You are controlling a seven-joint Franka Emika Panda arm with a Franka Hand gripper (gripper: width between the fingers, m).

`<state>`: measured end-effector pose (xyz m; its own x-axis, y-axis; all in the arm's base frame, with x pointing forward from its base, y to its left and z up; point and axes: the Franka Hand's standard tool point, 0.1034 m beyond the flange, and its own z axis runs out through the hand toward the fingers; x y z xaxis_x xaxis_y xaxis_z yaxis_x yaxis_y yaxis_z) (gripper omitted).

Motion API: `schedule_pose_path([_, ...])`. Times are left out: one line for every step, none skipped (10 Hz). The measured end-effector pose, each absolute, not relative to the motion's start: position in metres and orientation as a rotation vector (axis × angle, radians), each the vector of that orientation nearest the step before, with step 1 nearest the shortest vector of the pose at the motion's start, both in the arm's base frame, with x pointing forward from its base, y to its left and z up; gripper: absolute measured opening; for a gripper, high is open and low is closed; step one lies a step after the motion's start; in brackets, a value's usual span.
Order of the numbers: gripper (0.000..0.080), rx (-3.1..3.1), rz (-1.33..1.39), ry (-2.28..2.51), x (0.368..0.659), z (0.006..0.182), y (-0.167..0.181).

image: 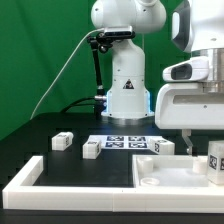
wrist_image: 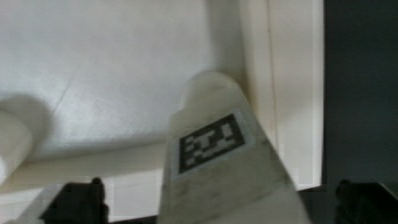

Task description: Assemble one leg

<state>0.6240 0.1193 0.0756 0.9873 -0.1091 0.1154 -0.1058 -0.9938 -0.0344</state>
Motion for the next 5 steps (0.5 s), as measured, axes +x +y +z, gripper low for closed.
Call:
schedule_pose_path([0.0649, -3.117, -0.184, 0.046, 0.6234, 0.0751, 0.1189])
schedule_pose_path([0.0649, -3.126, -0.183, -0.116, 0.6229, 0.0745, 0.1171])
schedule_pose_path([0.0649, -3.129, -0.184, -0.219, 0.623, 0.0746, 0.117])
schedule_pose_path([0.0649, -3.13, -0.185, -0.27, 0.6229, 0.0745, 0.1171])
schedule_pose_path([0.0649, -3.13, -0.184, -0.271, 0.6229, 0.0742, 0.1165])
